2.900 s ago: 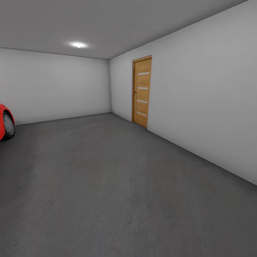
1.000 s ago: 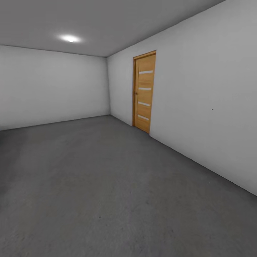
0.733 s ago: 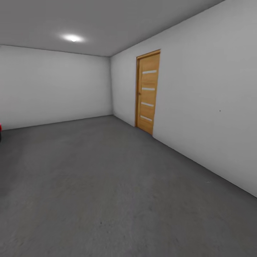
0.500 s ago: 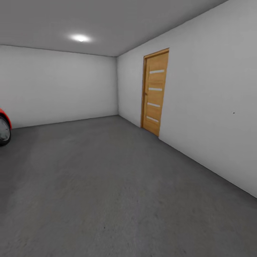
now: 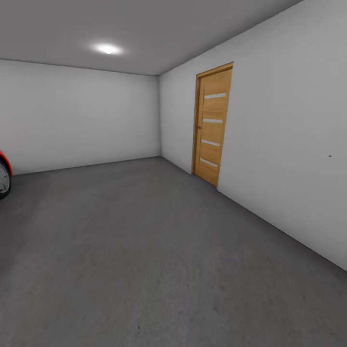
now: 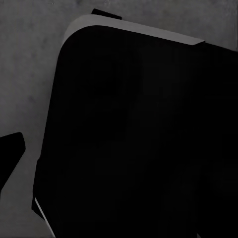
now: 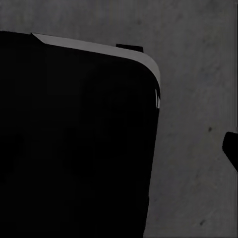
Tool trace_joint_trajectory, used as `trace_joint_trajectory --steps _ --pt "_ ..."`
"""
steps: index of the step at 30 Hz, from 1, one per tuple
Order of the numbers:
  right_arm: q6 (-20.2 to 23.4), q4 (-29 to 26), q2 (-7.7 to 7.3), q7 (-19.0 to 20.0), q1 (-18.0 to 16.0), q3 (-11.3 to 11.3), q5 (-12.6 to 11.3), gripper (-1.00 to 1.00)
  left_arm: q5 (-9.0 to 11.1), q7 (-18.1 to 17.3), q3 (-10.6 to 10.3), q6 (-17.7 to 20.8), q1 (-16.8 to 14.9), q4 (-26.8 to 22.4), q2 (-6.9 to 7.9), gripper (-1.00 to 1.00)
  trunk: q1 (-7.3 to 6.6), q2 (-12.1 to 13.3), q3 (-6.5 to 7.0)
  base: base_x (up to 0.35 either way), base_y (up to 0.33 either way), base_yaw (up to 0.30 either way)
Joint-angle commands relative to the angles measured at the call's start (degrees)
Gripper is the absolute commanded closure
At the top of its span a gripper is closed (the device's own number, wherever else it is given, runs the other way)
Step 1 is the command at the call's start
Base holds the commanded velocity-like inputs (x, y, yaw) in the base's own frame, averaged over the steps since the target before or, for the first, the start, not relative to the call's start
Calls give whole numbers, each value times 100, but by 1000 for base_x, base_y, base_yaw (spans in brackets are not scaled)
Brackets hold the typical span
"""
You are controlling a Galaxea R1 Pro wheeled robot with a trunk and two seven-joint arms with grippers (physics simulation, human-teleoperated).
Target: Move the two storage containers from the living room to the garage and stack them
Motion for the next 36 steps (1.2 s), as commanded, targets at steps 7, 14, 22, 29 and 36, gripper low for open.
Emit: trace_joint_trajectory --steps 7,14,22,29,36 --pt "-9 2 -2 -12 -2 36 2 -100 10 0 33 -6 -1 -3 -2 -100 3 -2 -5 322 0 0" --pt "10 2 -2 -32 -2 27 -18 -100 12 0 32 -6 -1 -3 -2 -100 3 -2 -5 322 0 0" --pt "18 2 11 -42 -2 -8 -67 -100 12 0 32 -6 -1 -3 6 -100 3 -2 -5 322 0 0" --pt "13 11 12 -45 -2 -34 -112 -100 12 0 34 -6 -1 -3 7 -100 3 -2 -5 322 0 0" --pt "-1 11 36 -36 -2 46 -30 -100 12 0 33 -6 -1 -3 7 -100 3 -2 -5 322 0 0"
